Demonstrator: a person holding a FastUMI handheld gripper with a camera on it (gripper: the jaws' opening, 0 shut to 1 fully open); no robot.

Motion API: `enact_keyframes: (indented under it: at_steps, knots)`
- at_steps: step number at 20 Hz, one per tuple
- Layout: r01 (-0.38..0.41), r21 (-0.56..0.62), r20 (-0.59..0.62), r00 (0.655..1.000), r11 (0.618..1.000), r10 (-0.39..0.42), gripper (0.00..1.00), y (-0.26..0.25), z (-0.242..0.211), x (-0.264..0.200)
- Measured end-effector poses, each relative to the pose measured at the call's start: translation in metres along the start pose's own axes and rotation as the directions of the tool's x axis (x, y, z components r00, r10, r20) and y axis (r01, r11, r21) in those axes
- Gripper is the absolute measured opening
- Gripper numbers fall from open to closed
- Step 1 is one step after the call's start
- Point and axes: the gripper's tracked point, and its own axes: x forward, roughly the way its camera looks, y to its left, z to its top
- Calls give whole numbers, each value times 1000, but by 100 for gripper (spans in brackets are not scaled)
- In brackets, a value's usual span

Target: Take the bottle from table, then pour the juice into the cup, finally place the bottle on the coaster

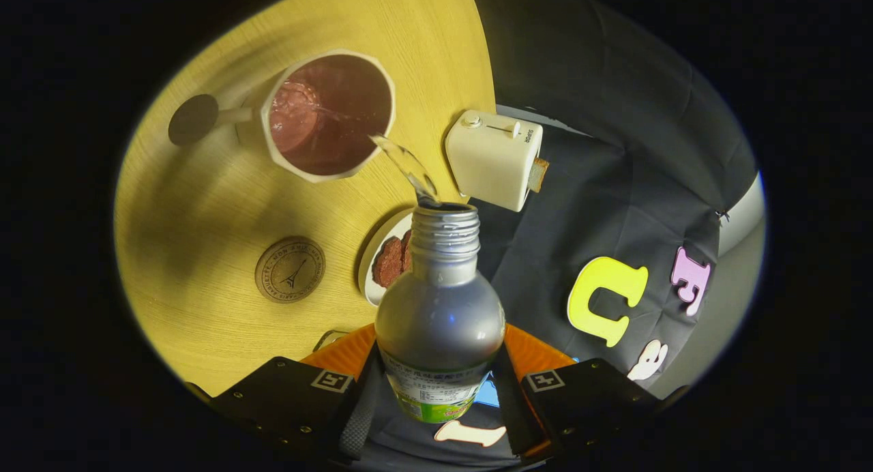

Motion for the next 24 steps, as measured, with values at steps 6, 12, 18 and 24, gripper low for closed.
enact_keyframes:
  at_steps: [6,12,18,24]
  knots:
    - [3,-24,0,1000,1000,-3,77,-2,-1,1]
    - [8,-42,0,1000,999,-8,77,-4,-3,2]
    - [13,-60,-8,1000,998,-14,77,-6,-5,1]
    - [20,-90,-13,1000,996,-22,77,-8,-6,0]
